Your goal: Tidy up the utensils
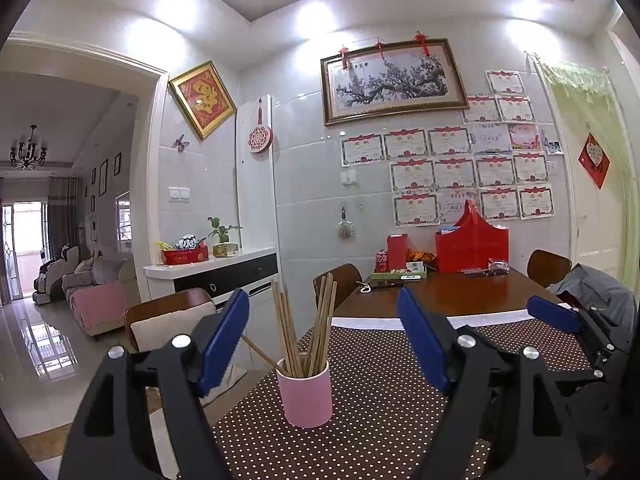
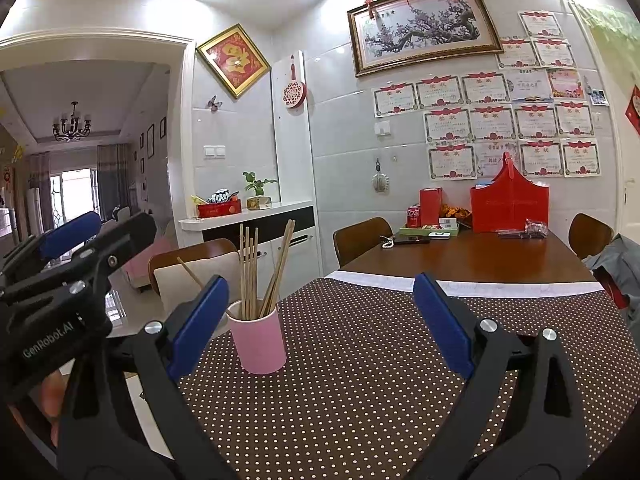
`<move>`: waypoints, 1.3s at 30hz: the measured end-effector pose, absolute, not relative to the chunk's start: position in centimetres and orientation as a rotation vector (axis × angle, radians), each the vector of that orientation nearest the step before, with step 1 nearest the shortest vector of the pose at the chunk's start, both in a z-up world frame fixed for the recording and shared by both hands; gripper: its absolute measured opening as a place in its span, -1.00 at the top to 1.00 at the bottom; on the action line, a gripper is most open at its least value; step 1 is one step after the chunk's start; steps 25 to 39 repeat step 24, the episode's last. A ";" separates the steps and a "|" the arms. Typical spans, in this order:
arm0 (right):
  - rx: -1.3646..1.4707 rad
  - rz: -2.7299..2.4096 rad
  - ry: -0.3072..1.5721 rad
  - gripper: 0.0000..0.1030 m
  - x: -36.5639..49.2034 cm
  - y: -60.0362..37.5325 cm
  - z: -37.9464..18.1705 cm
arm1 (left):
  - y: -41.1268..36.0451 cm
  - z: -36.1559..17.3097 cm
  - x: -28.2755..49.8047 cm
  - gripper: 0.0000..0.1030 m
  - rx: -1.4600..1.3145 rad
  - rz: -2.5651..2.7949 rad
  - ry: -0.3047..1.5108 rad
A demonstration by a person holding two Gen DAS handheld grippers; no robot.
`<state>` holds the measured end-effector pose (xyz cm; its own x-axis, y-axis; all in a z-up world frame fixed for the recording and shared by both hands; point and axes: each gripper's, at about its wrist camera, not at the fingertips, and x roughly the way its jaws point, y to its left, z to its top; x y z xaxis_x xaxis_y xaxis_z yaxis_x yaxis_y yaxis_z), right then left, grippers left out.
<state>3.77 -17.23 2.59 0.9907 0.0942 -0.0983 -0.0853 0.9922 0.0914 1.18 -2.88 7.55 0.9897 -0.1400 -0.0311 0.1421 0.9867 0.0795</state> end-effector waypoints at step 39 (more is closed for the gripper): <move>0.079 0.054 0.189 -0.81 5.9 -18.4 0.4 | -3.4 5.2 3.1 -0.52 0.068 -0.149 0.105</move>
